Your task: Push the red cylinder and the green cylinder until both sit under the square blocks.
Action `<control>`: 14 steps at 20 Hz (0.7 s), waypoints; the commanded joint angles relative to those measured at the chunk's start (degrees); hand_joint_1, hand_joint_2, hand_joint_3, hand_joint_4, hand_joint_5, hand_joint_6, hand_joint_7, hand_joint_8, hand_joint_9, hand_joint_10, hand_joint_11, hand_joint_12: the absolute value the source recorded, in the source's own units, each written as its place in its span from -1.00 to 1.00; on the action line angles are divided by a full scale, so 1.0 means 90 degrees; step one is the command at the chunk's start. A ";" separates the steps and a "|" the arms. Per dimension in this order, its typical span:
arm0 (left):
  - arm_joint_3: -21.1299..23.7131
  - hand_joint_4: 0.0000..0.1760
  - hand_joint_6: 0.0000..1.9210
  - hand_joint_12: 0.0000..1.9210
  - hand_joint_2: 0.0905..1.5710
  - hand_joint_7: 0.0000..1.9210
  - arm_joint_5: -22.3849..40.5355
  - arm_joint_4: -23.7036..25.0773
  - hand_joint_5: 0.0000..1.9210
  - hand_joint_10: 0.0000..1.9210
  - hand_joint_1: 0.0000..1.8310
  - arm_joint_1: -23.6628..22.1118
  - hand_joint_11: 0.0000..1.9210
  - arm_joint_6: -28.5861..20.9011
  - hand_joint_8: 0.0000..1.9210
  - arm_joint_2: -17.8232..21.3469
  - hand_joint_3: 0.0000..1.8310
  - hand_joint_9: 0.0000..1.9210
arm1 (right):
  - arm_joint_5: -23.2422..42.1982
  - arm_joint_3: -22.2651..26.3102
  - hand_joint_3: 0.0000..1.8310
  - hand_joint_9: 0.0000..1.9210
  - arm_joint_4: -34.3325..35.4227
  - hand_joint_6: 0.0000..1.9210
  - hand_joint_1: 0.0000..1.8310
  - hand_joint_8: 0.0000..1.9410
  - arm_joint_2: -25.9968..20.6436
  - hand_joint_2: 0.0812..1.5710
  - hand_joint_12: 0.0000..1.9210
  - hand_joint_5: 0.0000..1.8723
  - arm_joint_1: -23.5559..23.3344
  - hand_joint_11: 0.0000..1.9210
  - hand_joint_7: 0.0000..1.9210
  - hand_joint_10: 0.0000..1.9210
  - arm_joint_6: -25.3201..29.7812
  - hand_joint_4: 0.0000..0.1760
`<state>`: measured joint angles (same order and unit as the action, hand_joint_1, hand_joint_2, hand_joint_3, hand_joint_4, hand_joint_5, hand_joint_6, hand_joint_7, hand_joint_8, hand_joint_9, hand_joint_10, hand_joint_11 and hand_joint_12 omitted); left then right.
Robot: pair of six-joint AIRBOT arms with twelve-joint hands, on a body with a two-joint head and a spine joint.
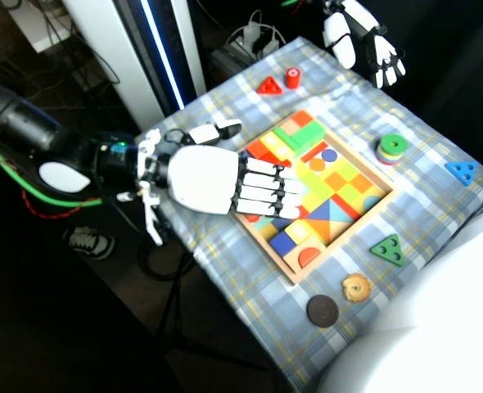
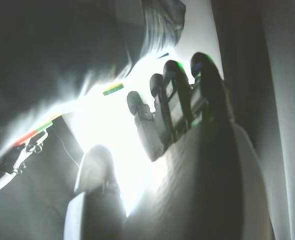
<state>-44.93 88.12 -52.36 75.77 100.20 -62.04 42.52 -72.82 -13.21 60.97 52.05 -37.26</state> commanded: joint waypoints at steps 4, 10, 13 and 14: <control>-0.0022 0.23 -1.00 -0.81 0.58 -0.58 0.0721 0.0255 -0.39 -1.00 -0.76 -0.0020 -1.00 -0.0066 -1.00 -0.0022 -1.00 -0.67 | 0.0441 0.0061 -1.00 -1.00 0.0262 -0.99 -1.00 -1.00 -0.0169 0.04 -1.00 -0.57 -0.0055 -1.00 -1.00 -1.00 0.0017 0.08; -0.0022 0.07 -1.00 -0.86 0.59 -0.59 0.0721 0.0247 -0.41 -1.00 -0.76 -0.0013 -1.00 -0.0066 -1.00 -0.0020 -1.00 -0.68 | 0.0444 0.0302 -1.00 -1.00 0.0458 -1.00 -1.00 -1.00 -0.0443 0.03 -1.00 -0.61 0.0093 -1.00 -1.00 -1.00 -0.0090 0.43; -0.0021 0.18 -1.00 -0.85 0.59 -0.59 0.0718 0.0243 -0.42 -1.00 -0.74 -0.0002 -1.00 -0.0066 -1.00 -0.0021 -1.00 -0.68 | 0.0457 0.0487 -1.00 -1.00 0.0458 -0.99 -1.00 -1.00 -0.0581 0.03 -1.00 -0.60 0.0136 -1.00 -1.00 -1.00 -0.0158 0.40; -0.0023 0.21 -1.00 -0.82 0.59 -0.59 0.0716 0.0243 -0.41 -1.00 -0.75 -0.0001 -1.00 -0.0066 -1.00 -0.0021 -1.00 -0.68 | 0.0478 0.0542 -1.00 -1.00 0.0458 -0.99 -1.00 -1.00 -0.0632 0.03 -1.00 -0.59 0.0167 -1.00 -1.00 -1.00 -0.0158 0.42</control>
<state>-44.93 88.14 -52.56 75.83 100.18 -62.04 40.80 -67.79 -10.57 55.33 54.00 -38.76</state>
